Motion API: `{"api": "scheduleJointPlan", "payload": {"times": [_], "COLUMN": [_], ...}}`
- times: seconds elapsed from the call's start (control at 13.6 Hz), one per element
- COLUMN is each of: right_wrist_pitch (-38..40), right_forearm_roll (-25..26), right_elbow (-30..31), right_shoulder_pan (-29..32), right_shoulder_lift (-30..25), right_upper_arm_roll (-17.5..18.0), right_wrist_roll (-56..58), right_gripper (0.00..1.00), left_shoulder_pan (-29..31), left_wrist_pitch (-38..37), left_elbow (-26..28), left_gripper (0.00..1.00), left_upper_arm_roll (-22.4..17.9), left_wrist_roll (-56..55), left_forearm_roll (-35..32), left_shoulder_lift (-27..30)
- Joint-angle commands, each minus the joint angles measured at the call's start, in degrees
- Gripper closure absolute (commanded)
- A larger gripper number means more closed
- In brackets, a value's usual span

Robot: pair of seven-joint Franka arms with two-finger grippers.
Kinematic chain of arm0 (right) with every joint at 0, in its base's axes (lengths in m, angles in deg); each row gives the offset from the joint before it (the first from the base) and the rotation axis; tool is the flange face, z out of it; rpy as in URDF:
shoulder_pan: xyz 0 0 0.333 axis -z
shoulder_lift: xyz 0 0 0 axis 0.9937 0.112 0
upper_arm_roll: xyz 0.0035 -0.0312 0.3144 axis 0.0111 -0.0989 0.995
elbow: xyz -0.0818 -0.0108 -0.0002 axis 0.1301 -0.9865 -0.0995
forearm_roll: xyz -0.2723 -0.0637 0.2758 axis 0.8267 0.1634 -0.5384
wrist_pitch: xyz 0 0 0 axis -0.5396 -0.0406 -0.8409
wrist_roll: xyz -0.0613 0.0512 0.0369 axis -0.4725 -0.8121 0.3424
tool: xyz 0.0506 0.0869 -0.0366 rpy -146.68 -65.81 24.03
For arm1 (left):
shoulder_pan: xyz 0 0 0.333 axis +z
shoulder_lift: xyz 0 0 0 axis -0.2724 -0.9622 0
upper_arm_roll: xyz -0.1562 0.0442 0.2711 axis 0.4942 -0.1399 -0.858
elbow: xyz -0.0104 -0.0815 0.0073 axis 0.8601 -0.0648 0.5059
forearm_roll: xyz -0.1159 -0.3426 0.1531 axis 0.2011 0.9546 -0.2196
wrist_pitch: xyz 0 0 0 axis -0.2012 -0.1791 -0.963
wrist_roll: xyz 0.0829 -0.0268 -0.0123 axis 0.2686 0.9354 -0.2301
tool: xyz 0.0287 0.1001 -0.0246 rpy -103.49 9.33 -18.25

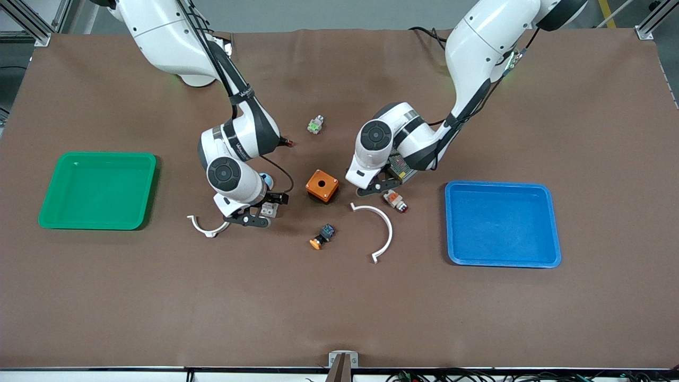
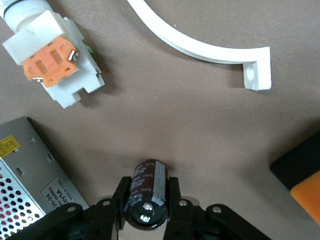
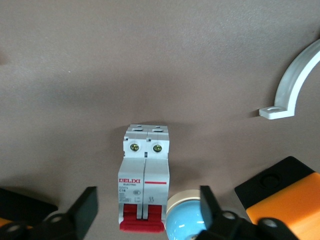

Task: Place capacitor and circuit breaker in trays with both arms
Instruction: 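Close the left gripper on the capacitor while the right gripper grasps the breaker, then carry the capacitor to the blue tray while the right gripper carries the breaker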

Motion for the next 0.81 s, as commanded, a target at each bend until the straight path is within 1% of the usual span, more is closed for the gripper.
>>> {"api": "scheduleJointPlan", "payload": {"times": [0.0, 0.15, 0.29, 0.44, 0.51, 0.59, 0.74], "right_wrist_pitch": [-0.44, -0.44, -0.44, -0.18, 0.0, 0.26, 2.09], "right_forearm_roll": [-1.14, -1.14, -1.14, -1.14, -1.14, -1.14, -1.14], "right_elbow": [0.0, 0.0, -0.09, -0.18, -0.18, -0.27, -0.7], "right_shoulder_pan": [-0.78, -0.78, -0.69, -0.6, -0.52, -0.43, 0.01], "right_shoulder_lift": [0.02, 0.02, 0.02, 0.02, -0.07, -0.15, -0.85], "right_upper_arm_roll": [-0.36, -0.36, -0.36, -0.36, -0.36, -0.36, -0.36], "right_wrist_roll": [-0.49, -0.49, -0.49, -0.58, -0.49, -0.49, -0.58], "right_gripper": [0.24, 0.37, 0.51, 0.67, 0.73, 0.77, 0.78], "left_shoulder_pan": [0.85, 2.69, 6.11, 11.99, 14.63, 18.22, 24.73], "left_wrist_pitch": [-0.21, -1.27, -3.37, -6.35, -7.59, -8.12, -8.3], "left_elbow": [0.12, -0.5, -0.94, -0.77, -0.59, -0.42, 0.02], "left_gripper": [0.99, 1.0, 1.0, 0.99, 0.99, 0.99, 0.99], "left_upper_arm_roll": [-0.02, -0.11, -0.19, -0.02, -0.11, -0.11, -0.02], "left_wrist_roll": [-0.86, -0.43, 1.41, 8.5, 12.37, 16.5, 24.06], "left_forearm_roll": [-1.07, -1.25, -1.34, -1.42, -1.42, -1.42, -1.42], "left_shoulder_lift": [3.34, 7.11, 11.16, 13.72, 14.08, 14.34, 14.0]}}
